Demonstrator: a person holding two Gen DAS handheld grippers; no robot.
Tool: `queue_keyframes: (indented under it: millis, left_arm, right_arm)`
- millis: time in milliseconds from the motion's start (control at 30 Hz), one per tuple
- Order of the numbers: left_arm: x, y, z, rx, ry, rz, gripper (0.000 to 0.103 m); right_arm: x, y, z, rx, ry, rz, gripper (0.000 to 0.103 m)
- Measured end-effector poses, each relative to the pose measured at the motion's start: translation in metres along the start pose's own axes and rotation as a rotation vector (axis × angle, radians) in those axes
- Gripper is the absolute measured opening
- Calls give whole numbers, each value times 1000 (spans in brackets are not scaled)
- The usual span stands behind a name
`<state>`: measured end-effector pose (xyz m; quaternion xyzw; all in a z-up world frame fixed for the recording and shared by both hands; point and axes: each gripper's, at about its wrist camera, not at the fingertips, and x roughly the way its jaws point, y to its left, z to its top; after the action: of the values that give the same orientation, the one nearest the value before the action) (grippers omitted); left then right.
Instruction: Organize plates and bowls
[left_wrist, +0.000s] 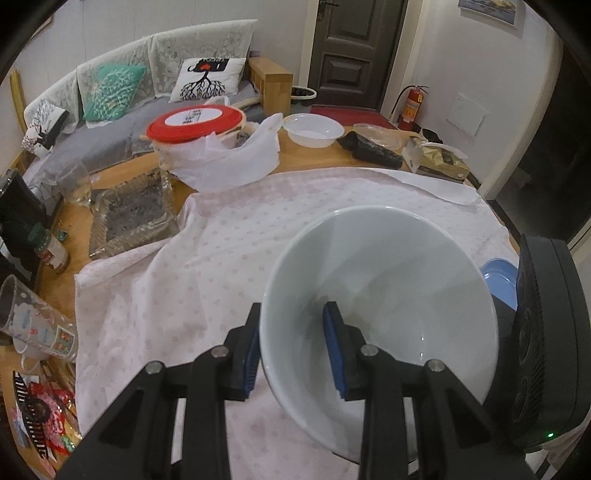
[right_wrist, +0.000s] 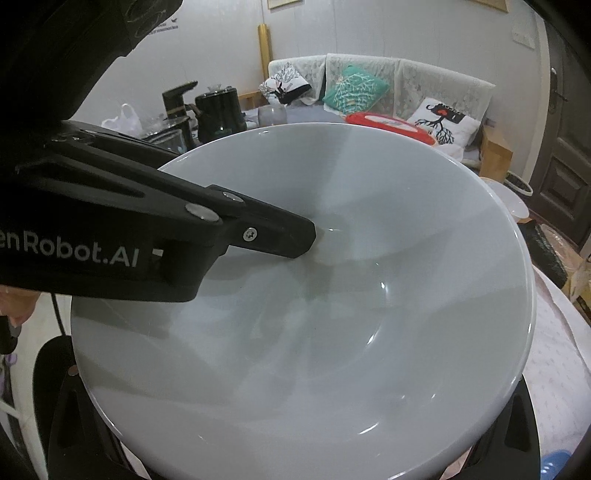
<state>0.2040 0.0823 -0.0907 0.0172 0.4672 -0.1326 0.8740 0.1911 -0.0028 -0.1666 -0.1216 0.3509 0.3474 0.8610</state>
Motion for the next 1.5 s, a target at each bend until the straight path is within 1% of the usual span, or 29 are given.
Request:
queue_keyframes:
  millis: [200,433,900,1167,1500]
  left_arm:
    - [-11,-26,-9,26,-5,6,29]
    - [-15,-53,-17,48,-3,-9,29]
    - [-24,-108,-16,107,-17,-27,29]
    - [-20,-141,-11,142,-14,-40,29]
    - [-6,-181,-5,187,3,-66,29]
  right_arm:
    - [-22,0,-15,13,-10,-11,102]
    - [-44,-4,-32,32,-16,-30,102]
    - [-90,-20,-62,60,-37,-83,102]
    - [-113,-37,-80,85,-41,-111,102]
    - [-134,-61,-101,131,-38,-141,102]
